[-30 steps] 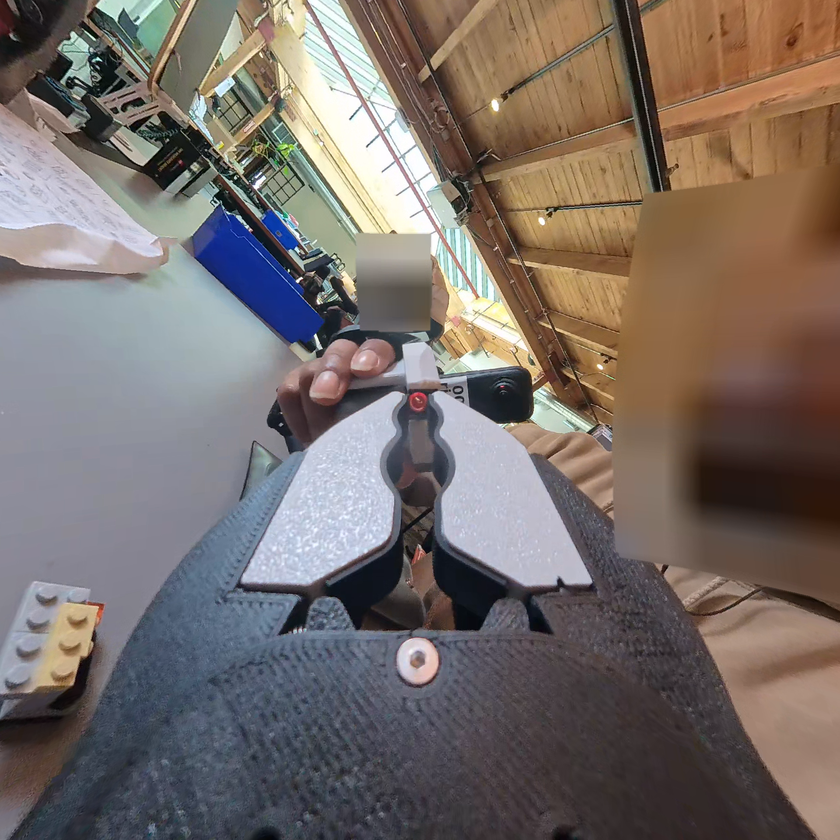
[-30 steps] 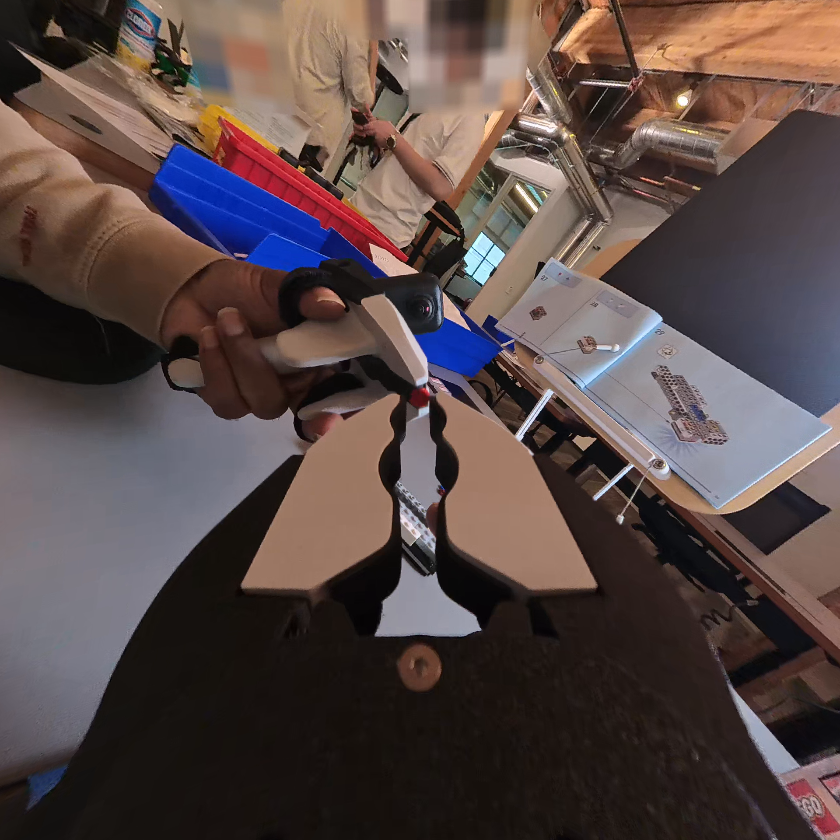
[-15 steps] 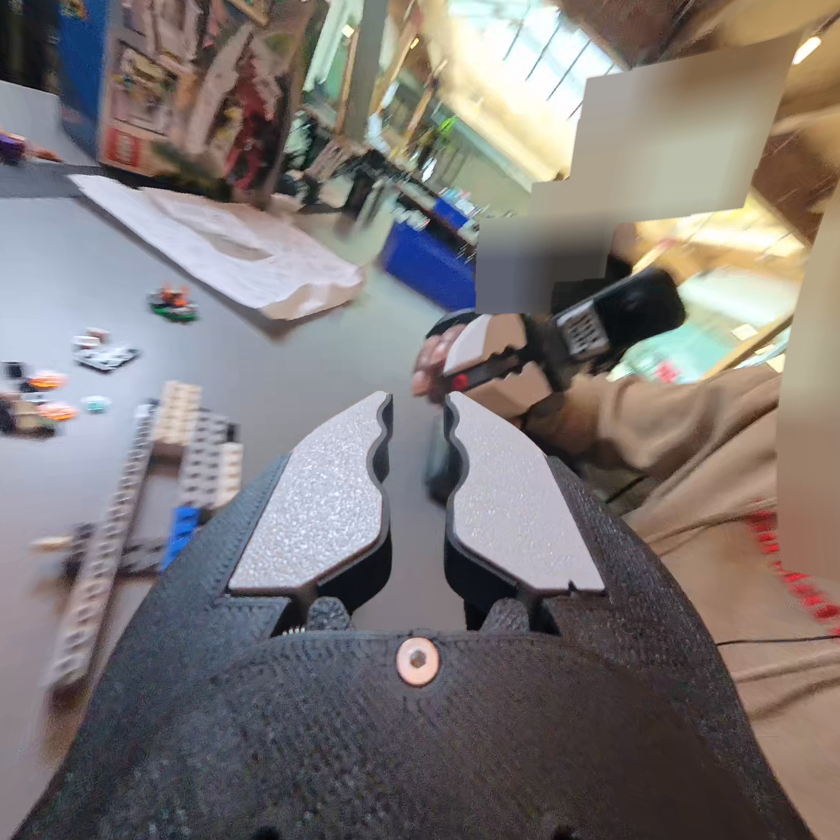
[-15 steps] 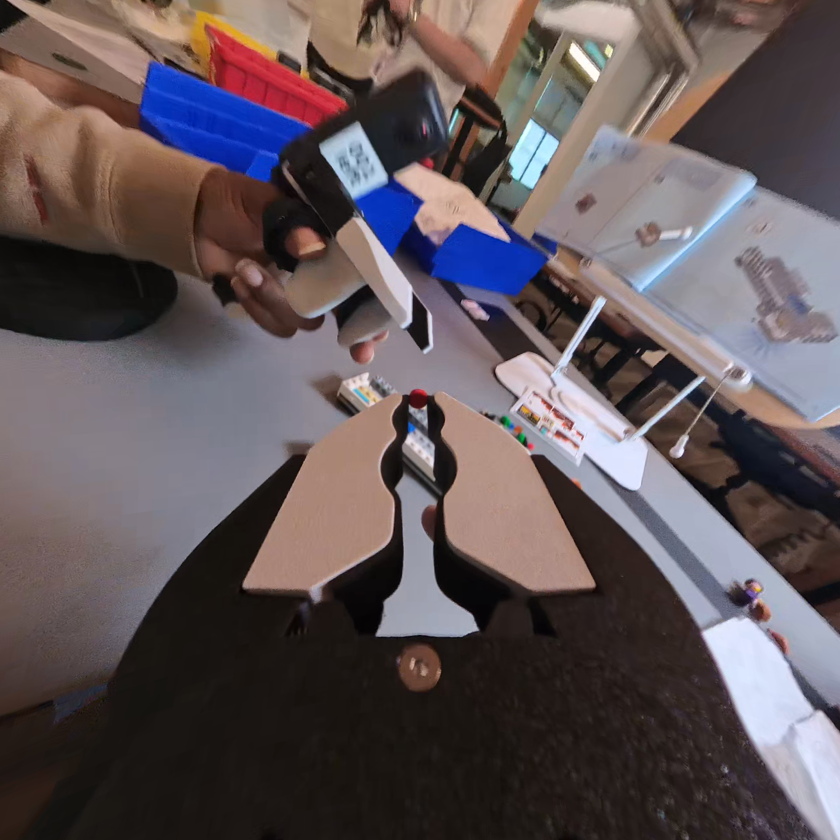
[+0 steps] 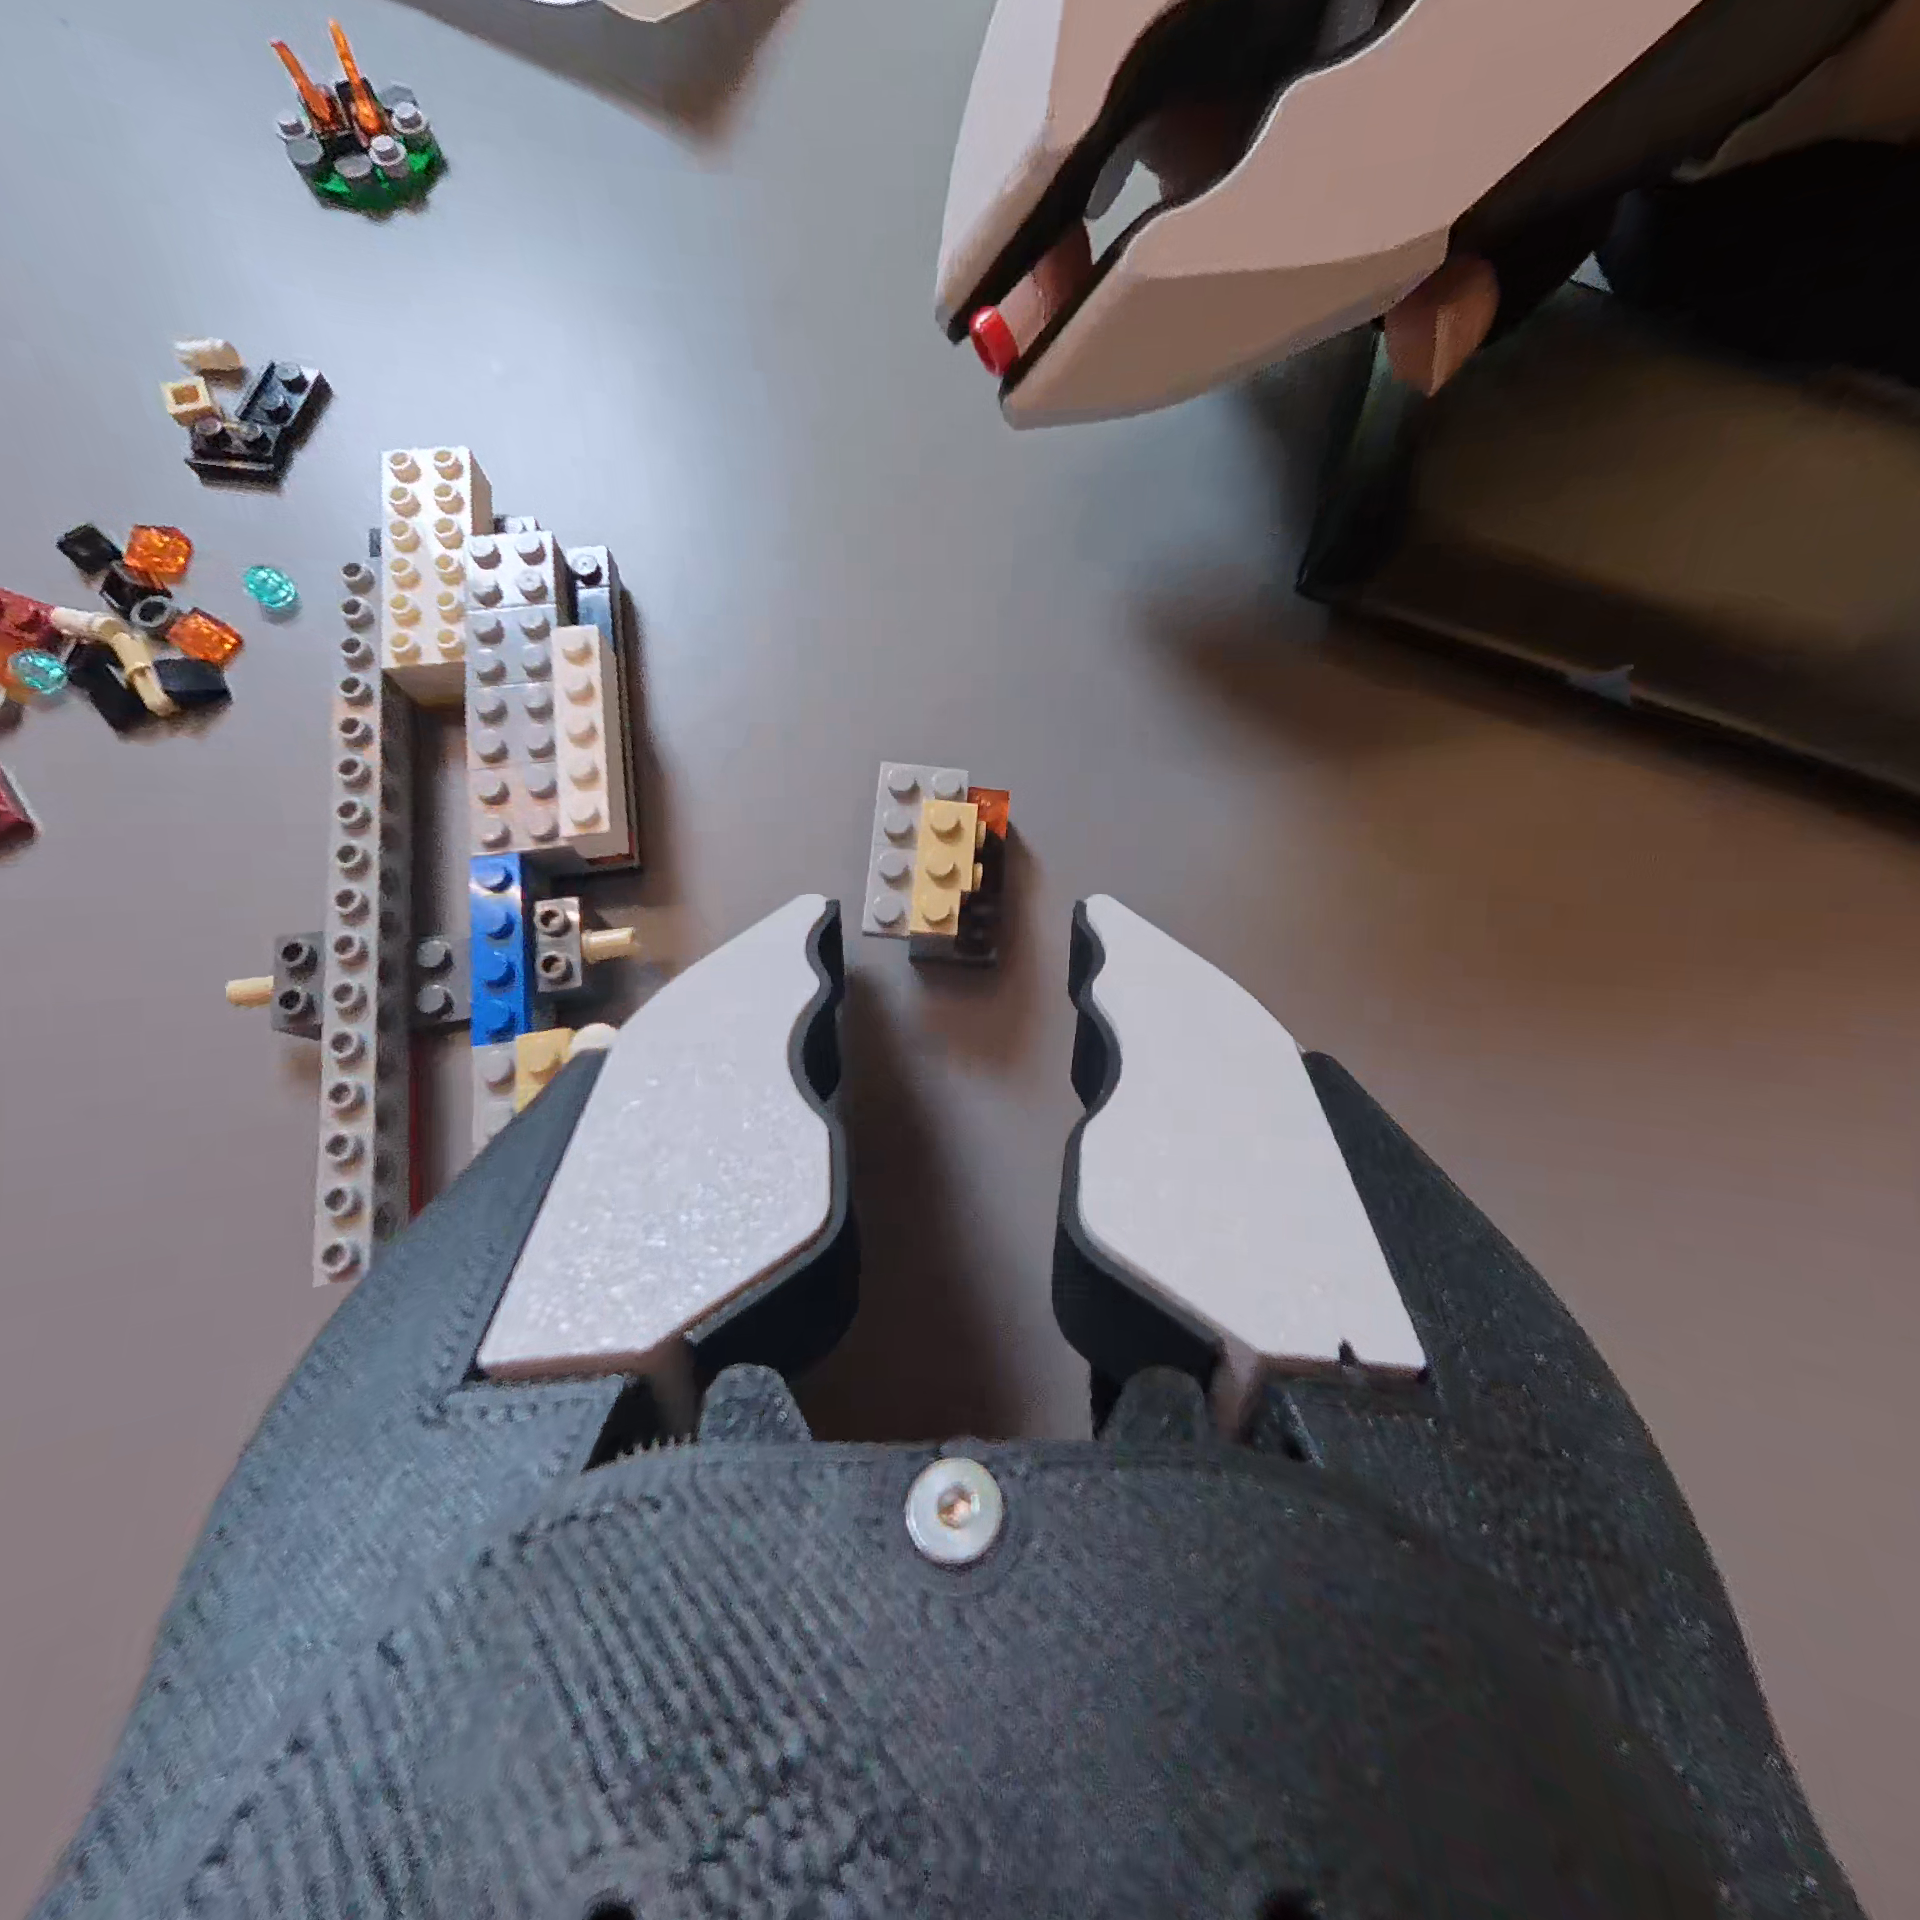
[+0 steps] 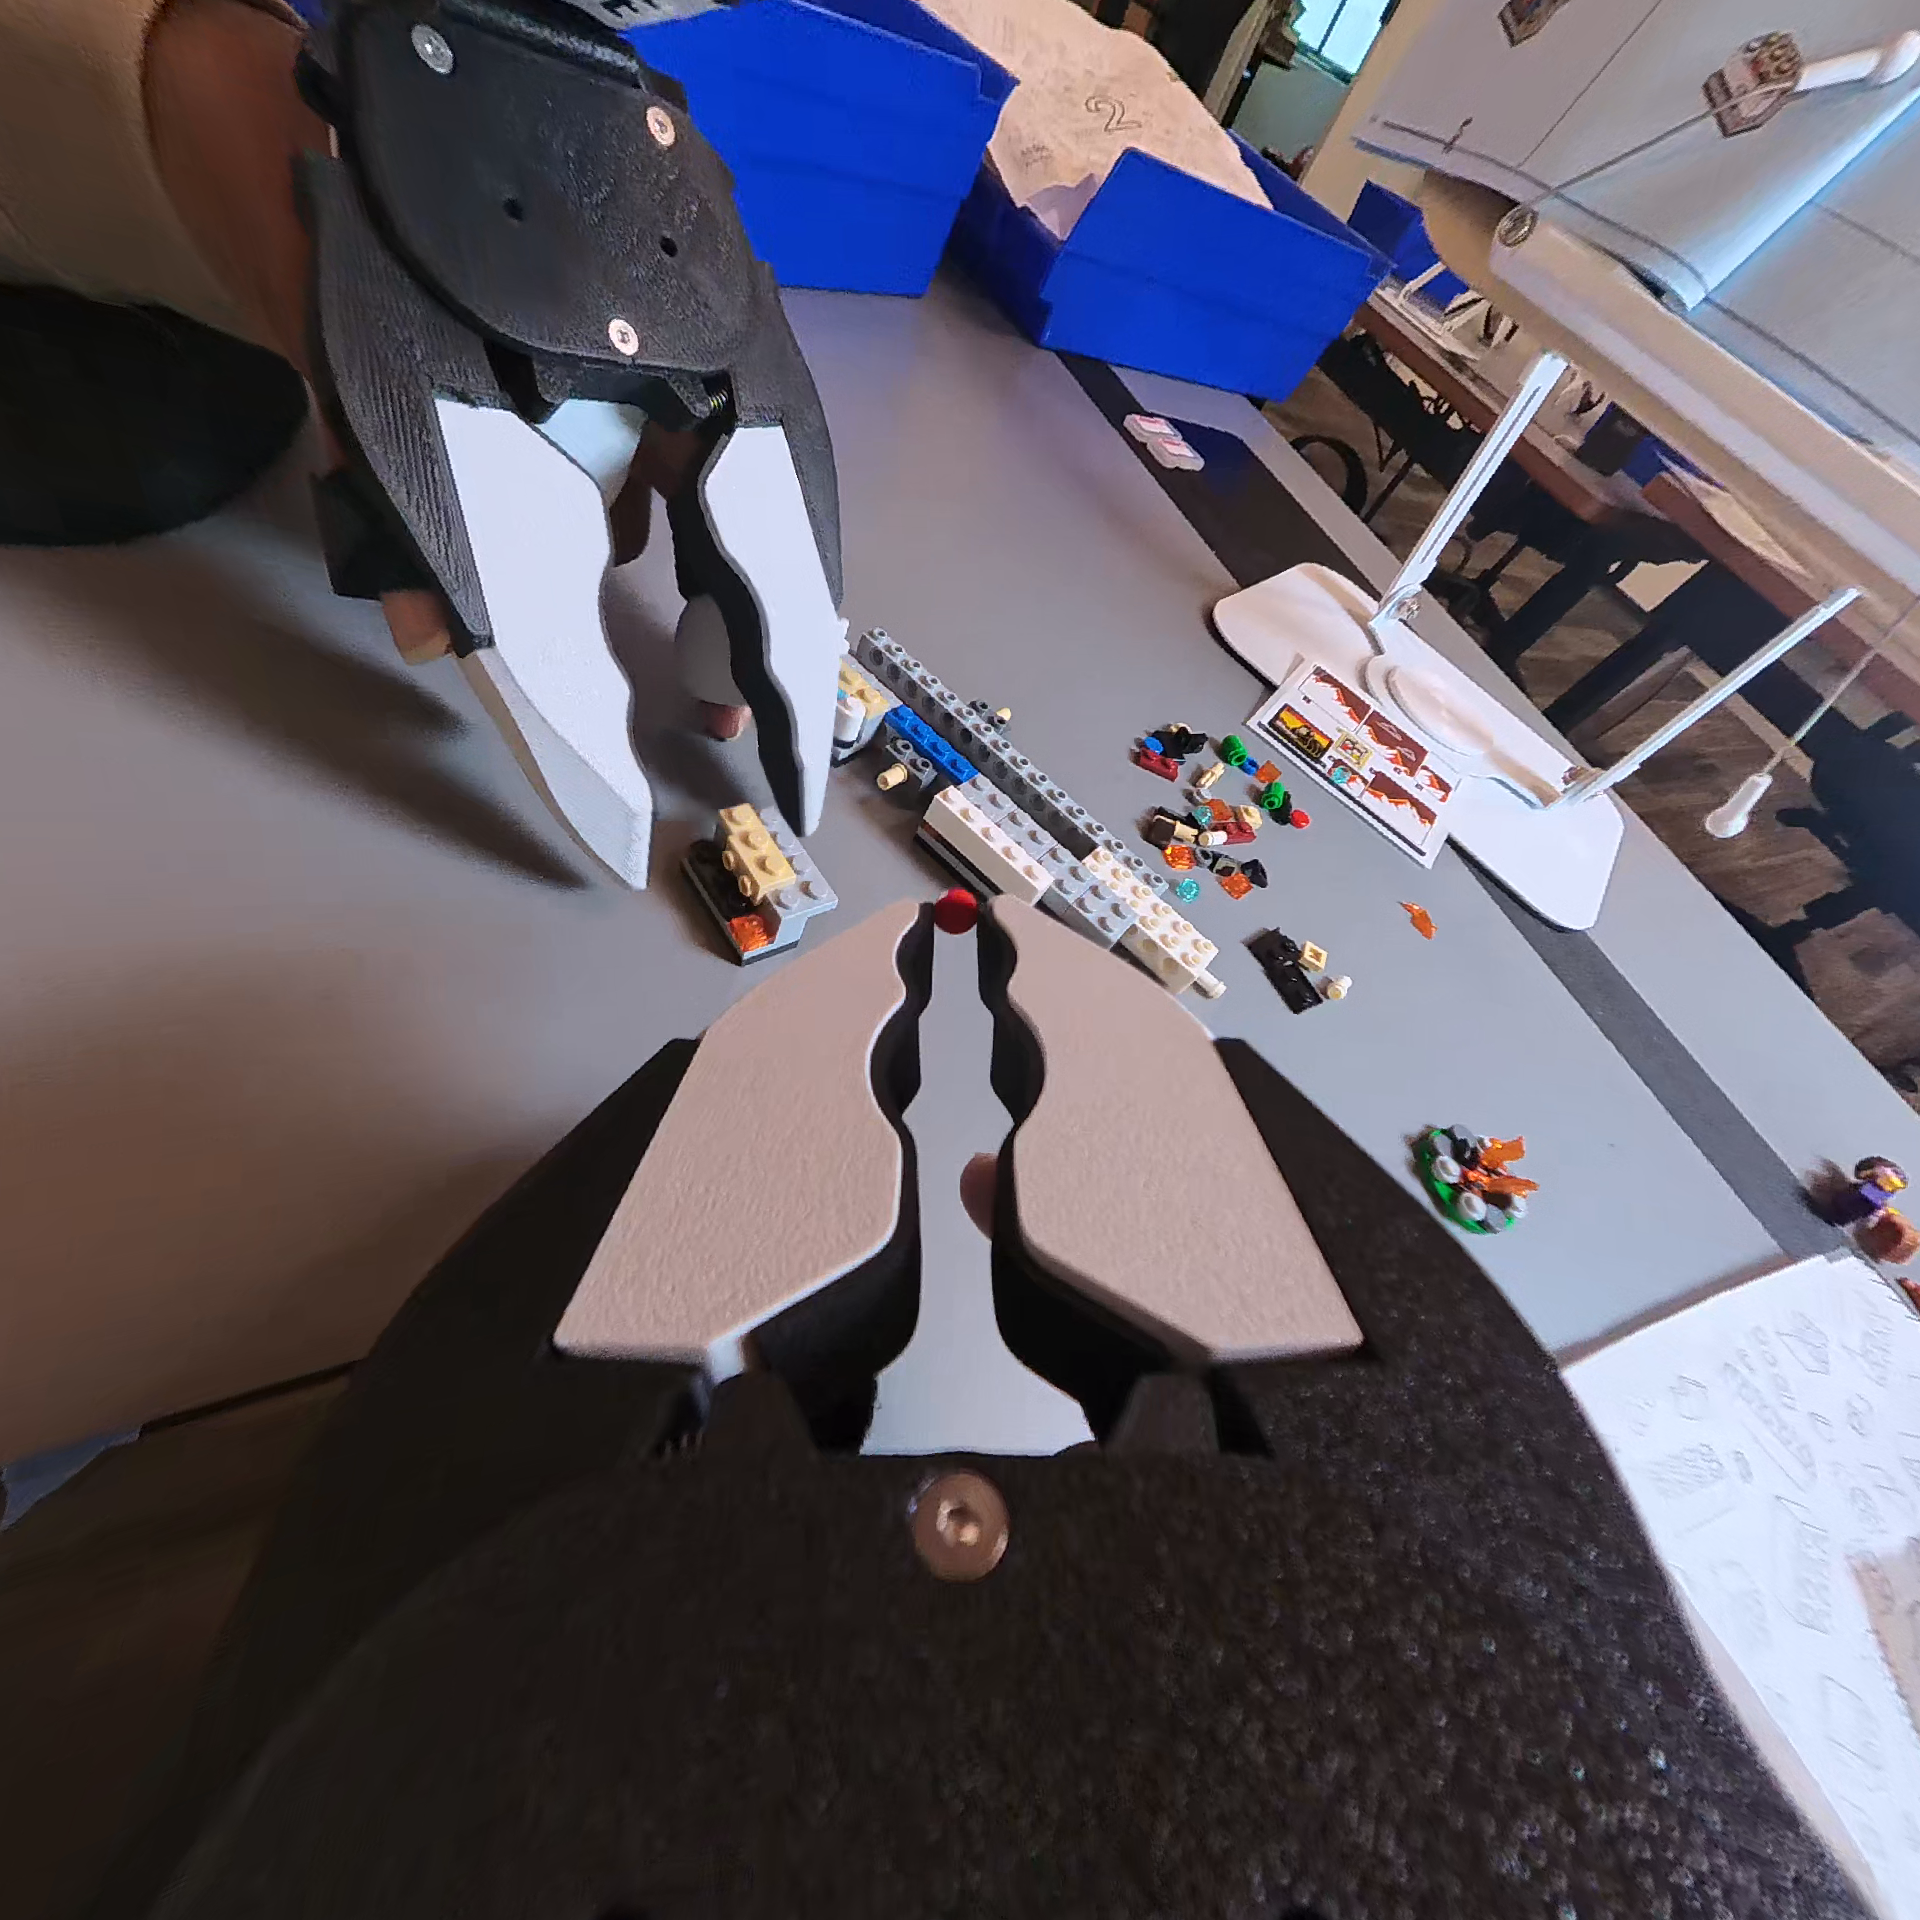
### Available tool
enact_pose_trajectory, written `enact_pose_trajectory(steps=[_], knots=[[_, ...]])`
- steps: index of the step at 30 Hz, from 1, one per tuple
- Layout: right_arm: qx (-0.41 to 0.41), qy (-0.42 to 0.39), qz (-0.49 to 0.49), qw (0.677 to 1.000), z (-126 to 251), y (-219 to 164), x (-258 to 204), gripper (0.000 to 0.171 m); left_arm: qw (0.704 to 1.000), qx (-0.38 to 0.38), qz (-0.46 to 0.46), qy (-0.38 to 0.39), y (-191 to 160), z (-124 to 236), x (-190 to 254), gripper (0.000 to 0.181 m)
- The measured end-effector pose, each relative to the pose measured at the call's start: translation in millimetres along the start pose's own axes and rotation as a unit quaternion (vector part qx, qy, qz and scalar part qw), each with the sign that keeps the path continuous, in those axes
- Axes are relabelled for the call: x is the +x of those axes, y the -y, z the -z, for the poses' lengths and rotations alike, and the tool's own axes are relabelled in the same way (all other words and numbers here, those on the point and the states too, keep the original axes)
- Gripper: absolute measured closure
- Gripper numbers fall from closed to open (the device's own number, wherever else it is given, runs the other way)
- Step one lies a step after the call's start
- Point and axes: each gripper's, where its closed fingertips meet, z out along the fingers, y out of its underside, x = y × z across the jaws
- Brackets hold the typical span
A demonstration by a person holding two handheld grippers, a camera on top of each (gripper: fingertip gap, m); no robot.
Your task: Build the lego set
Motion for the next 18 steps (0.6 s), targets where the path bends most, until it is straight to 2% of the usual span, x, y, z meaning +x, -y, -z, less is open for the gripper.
enact_pose_trajectory(steps=[5,14,18], knots=[[-0.005,0.014,-0.013,1.000,-3,-4,-4,0.164,0.999,-0.009,-0.043,0.026,0,-4,0,0.156],[-0.005,0.018,-0.024,1.000,-6,-6,-7,0.163,0.997,-0.006,-0.076,0.012,3,-10,15,0.156],[-0.006,0.016,-0.021,1.000,-6,-6,-8,0.163,0.995,-0.014,-0.096,0.020,0,-7,13,0.140]])
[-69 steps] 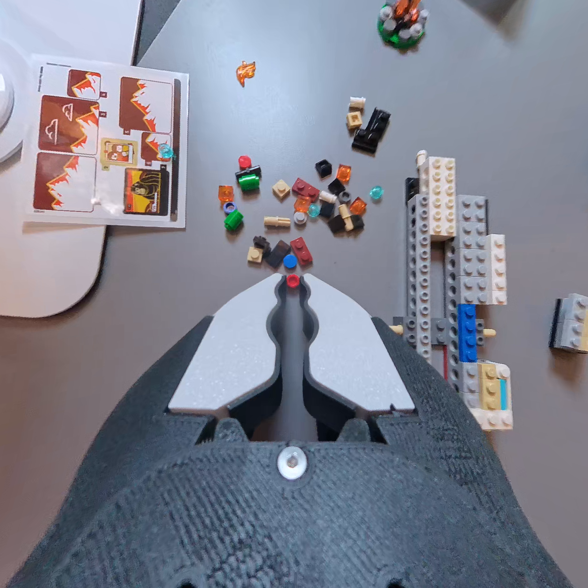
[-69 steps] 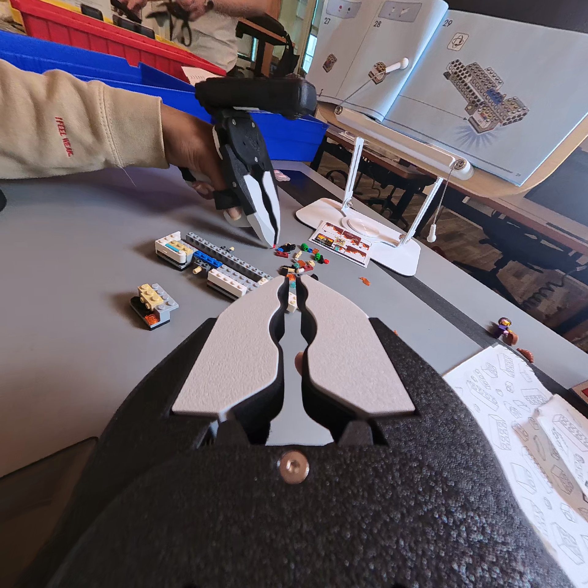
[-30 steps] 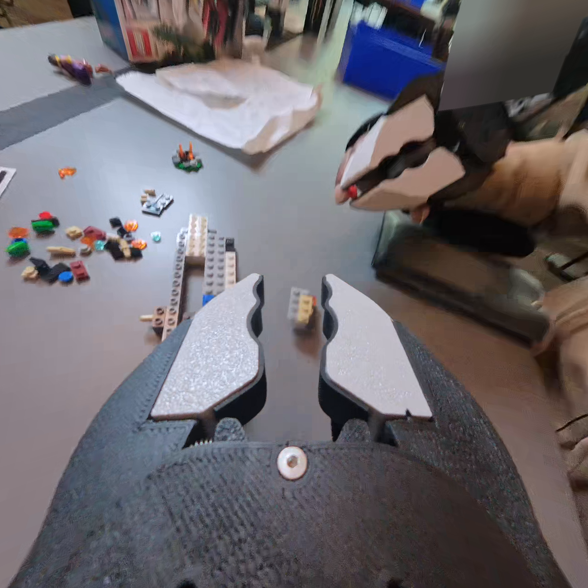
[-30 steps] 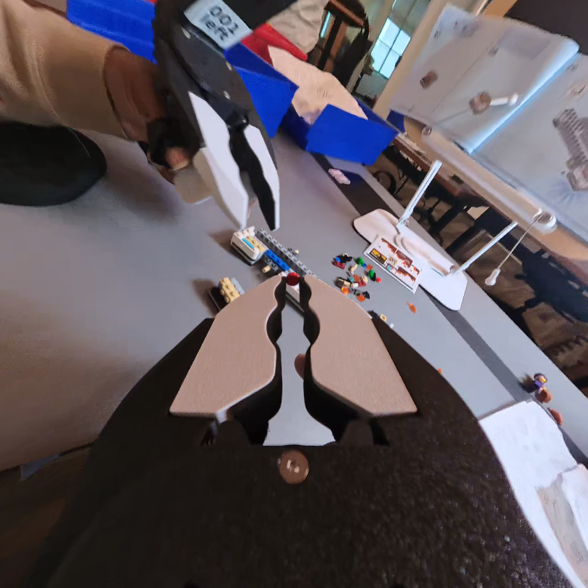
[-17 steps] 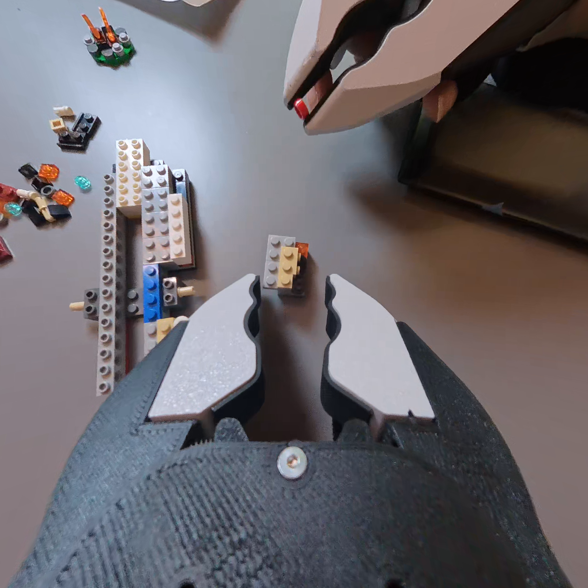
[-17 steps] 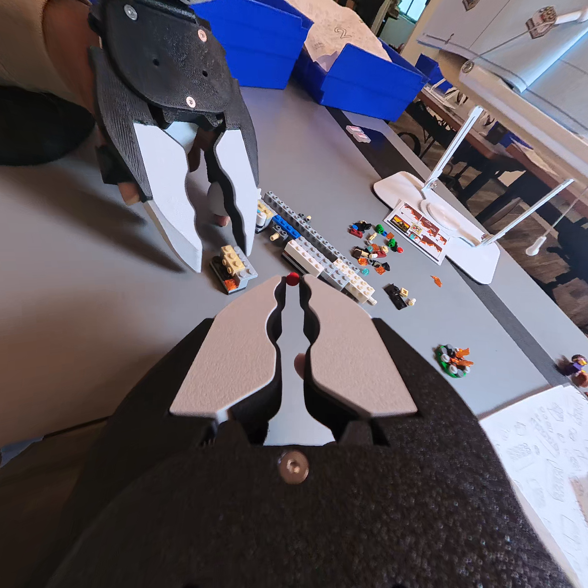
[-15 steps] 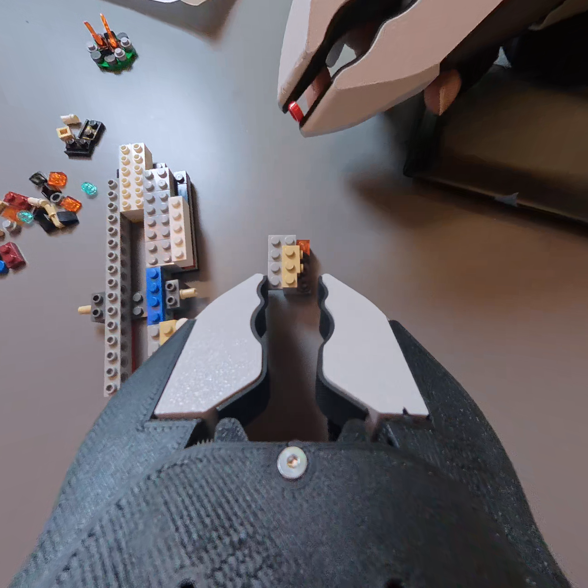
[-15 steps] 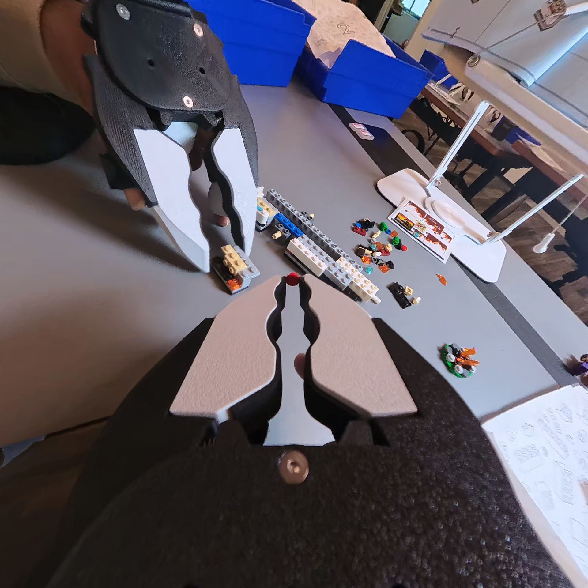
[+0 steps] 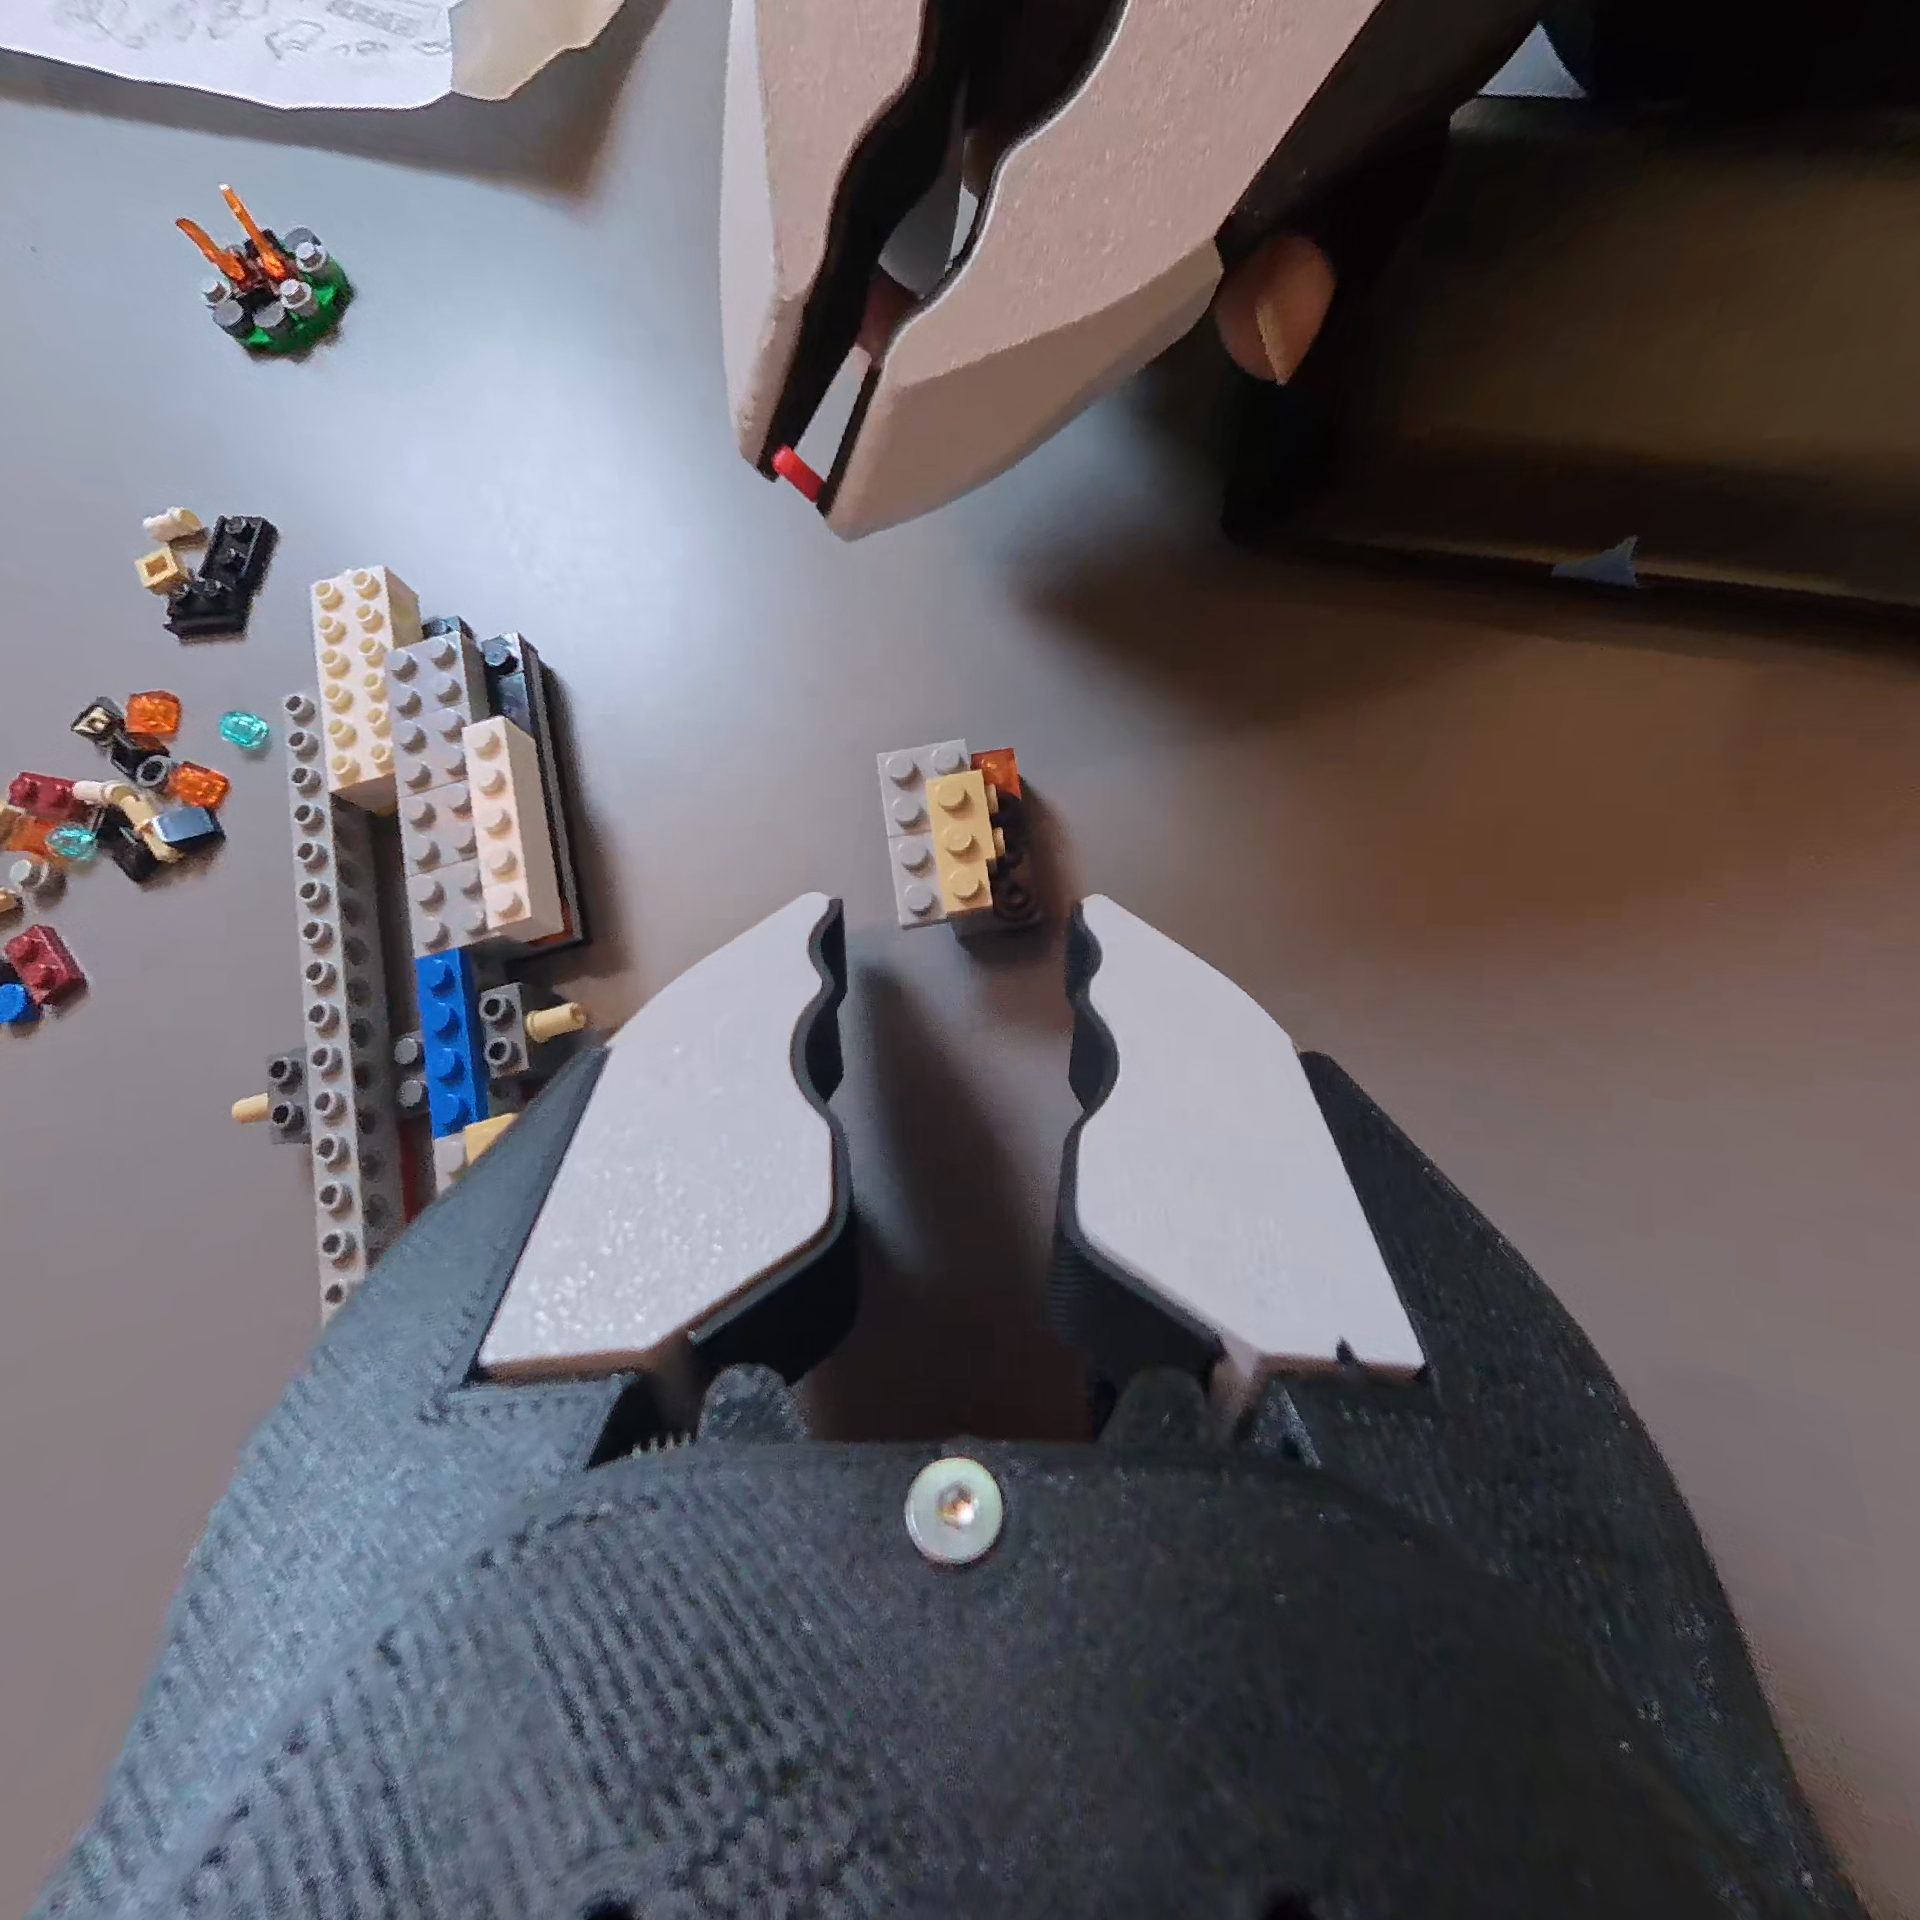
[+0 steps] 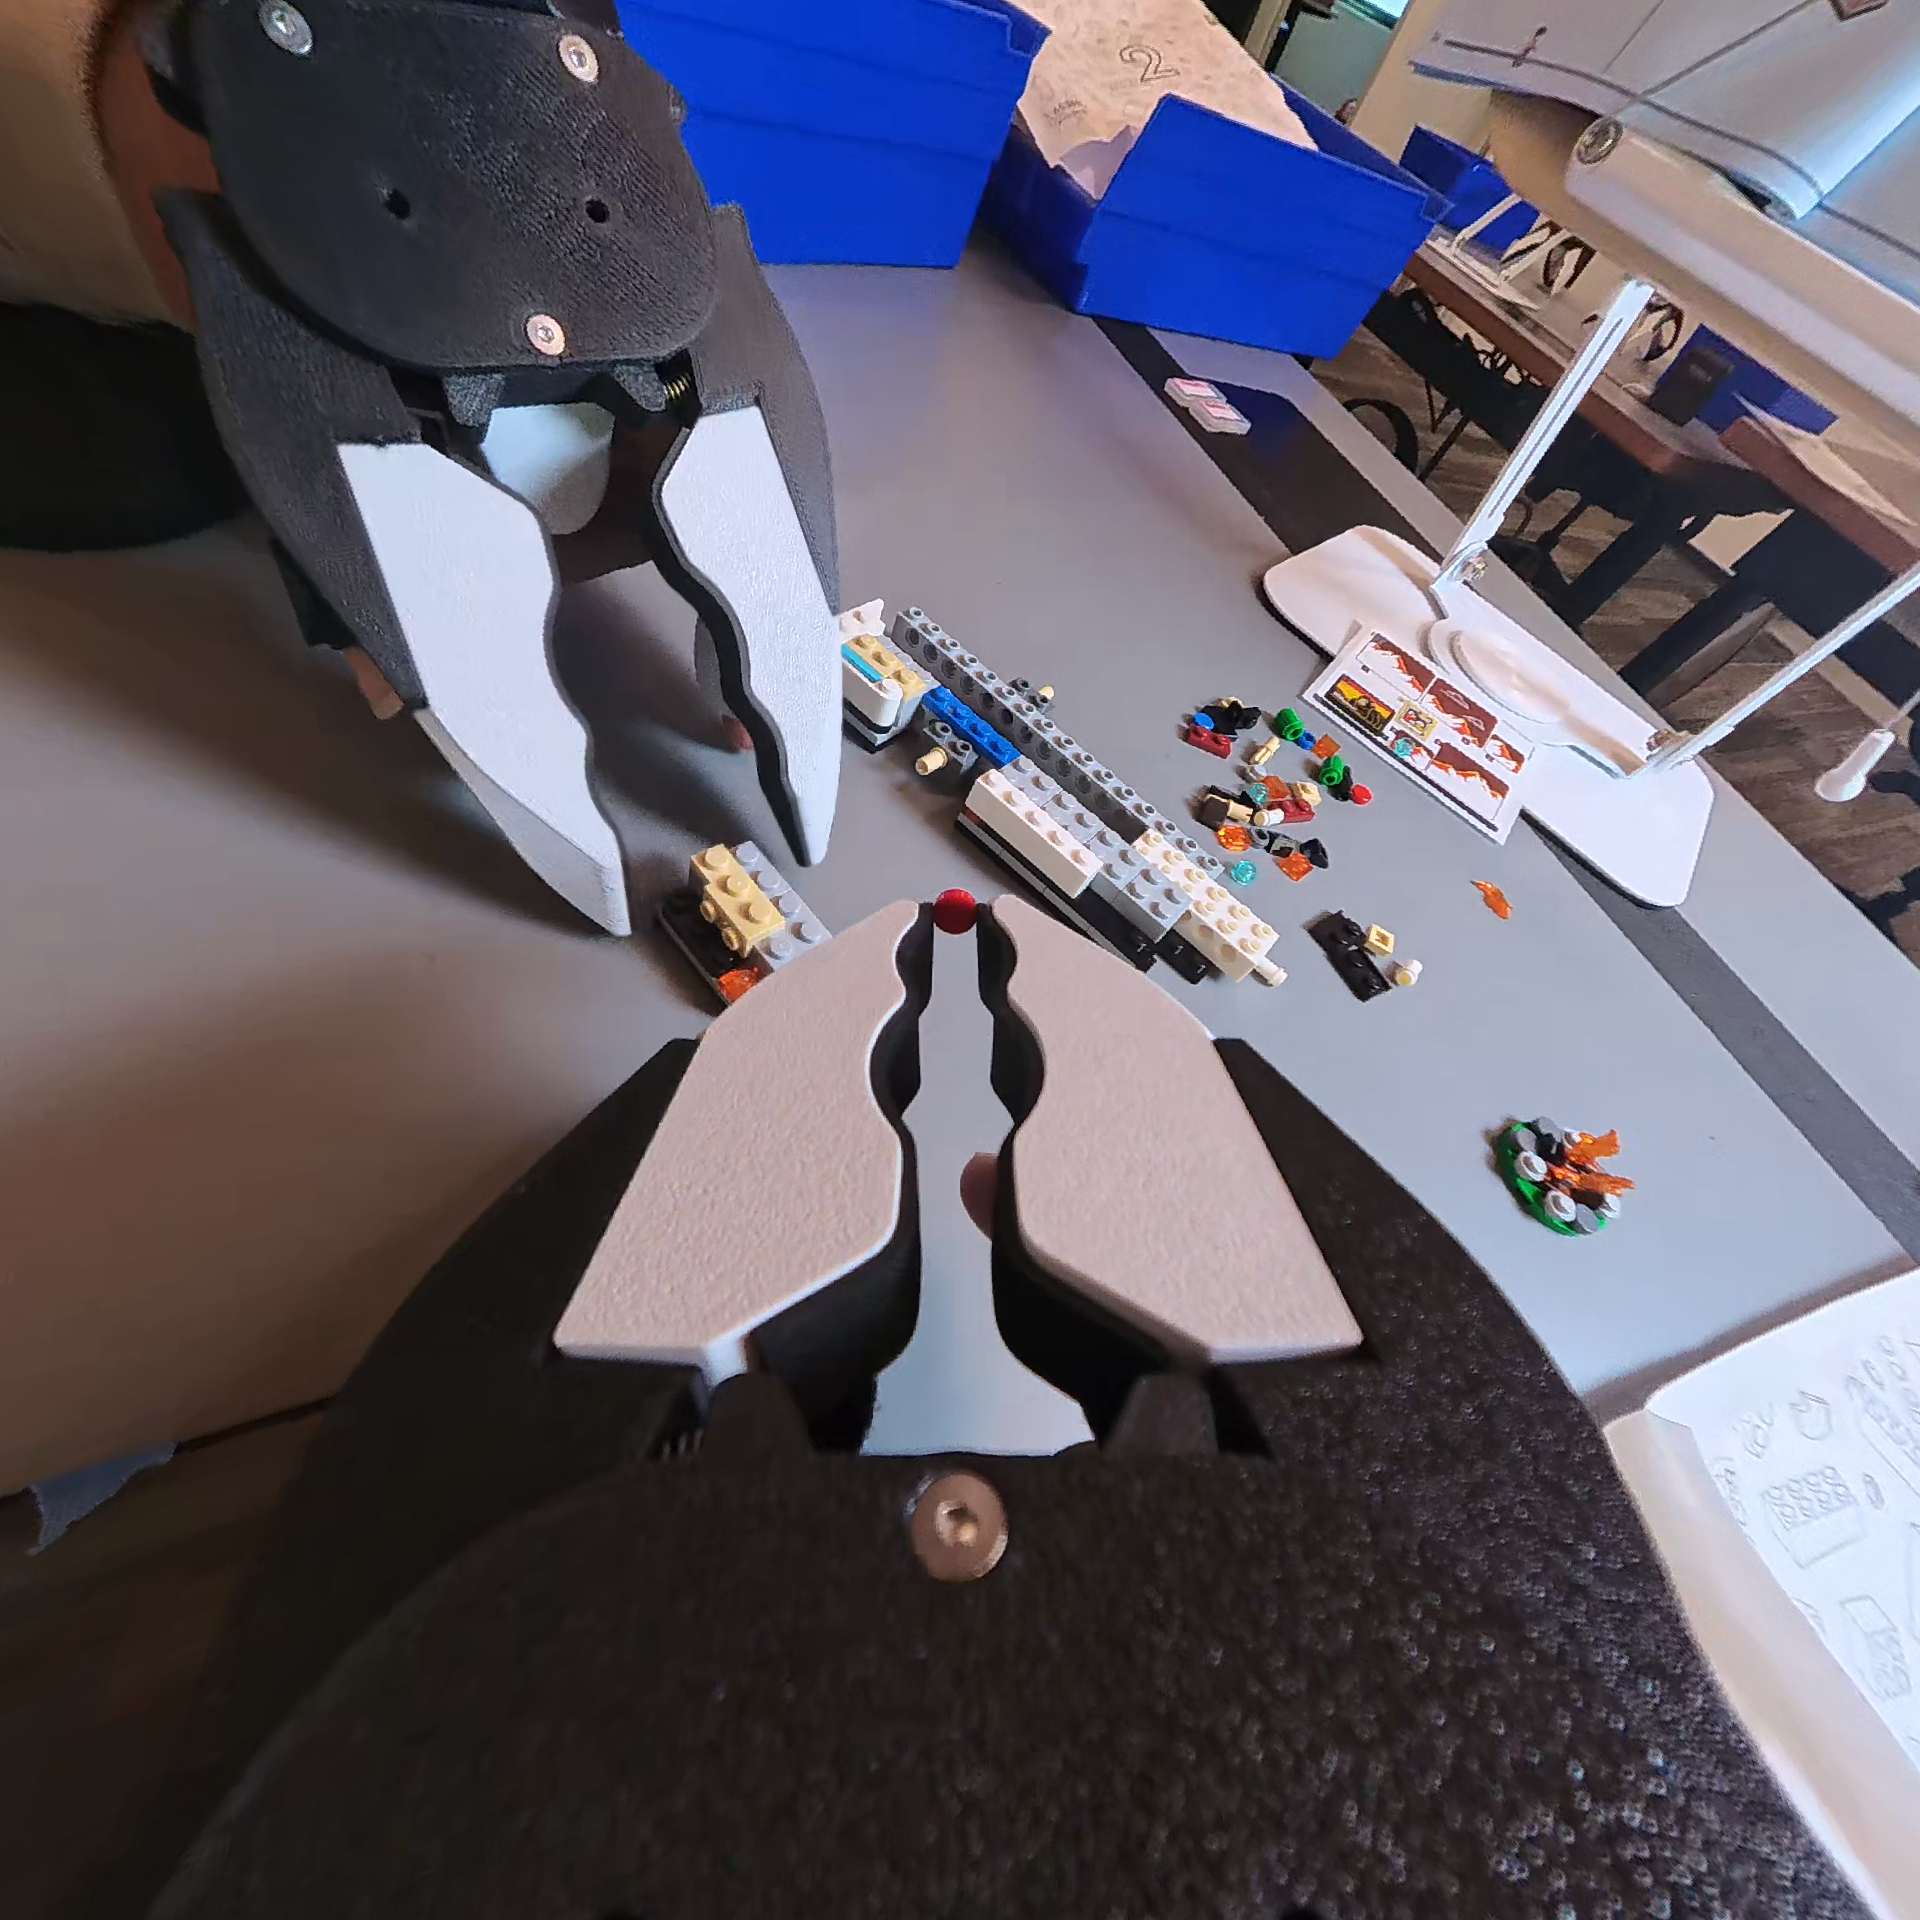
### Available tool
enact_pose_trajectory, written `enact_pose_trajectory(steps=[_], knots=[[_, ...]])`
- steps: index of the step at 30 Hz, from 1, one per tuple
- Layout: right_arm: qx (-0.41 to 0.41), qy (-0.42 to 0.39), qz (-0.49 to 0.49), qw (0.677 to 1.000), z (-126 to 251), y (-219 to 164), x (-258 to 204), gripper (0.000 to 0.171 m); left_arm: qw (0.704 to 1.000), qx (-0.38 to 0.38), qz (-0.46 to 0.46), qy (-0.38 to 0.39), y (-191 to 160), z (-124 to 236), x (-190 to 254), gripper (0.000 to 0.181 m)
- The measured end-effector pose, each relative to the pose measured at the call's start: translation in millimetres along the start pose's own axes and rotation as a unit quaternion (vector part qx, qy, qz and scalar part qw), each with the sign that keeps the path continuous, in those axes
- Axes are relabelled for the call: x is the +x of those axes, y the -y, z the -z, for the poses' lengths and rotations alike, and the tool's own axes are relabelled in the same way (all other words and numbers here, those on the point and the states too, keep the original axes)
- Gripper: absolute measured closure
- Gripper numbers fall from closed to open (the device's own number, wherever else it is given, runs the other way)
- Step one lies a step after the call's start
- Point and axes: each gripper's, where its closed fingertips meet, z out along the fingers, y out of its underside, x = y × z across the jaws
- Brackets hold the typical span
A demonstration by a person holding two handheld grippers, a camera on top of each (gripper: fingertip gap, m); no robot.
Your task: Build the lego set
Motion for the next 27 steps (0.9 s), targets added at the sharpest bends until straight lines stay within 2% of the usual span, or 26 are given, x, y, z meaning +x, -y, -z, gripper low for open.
enact_pose_trajectory(steps=[3,10,12,19,27], knots=[[0.002,-0.003,-0.001,1.000,1,1,1,0.163,0.999,0.013,-0.037,0.002,3,4,3,0.139],[0.007,0.002,0.000,1.000,3,2,1,0.163,0.992,0.063,-0.111,-0.010,21,12,19,0.152],[0.006,0.006,0.005,1.000,3,2,-1,0.163,0.994,0.040,-0.106,-0.003,14,8,15,0.145],[0.005,0.017,0.014,1.000,3,2,-5,0.163,0.996,0.035,-0.084,-0.004,9,3,10,0.145],[-0.011,0.046,0.014,0.999,0,-2,-15,0.163,0.998,0.018,-0.066,-0.005,3,-2,7,0.154]])
